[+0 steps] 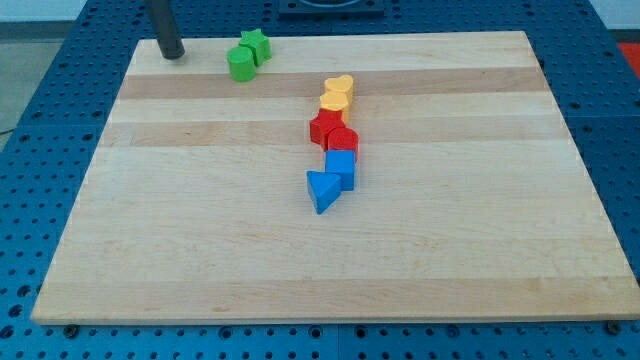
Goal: Bring the green blocks above the heart
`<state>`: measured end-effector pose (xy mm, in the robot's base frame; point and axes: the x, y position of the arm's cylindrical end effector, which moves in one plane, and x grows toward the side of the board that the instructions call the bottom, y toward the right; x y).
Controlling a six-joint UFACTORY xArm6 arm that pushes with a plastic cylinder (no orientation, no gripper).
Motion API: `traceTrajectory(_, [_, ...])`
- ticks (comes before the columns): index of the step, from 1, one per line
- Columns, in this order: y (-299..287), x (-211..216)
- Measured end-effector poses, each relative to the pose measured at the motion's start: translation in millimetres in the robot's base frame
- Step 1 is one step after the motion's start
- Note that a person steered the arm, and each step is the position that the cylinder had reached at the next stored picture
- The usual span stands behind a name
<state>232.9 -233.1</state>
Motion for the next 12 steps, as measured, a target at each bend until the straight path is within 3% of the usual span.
traceTrajectory(1, [53, 28])
traceTrajectory(3, [173, 38])
traceTrajectory(5, [133, 21])
traceTrajectory(7, [173, -11])
traceTrajectory(9, [201, 14])
traceTrajectory(12, [210, 15])
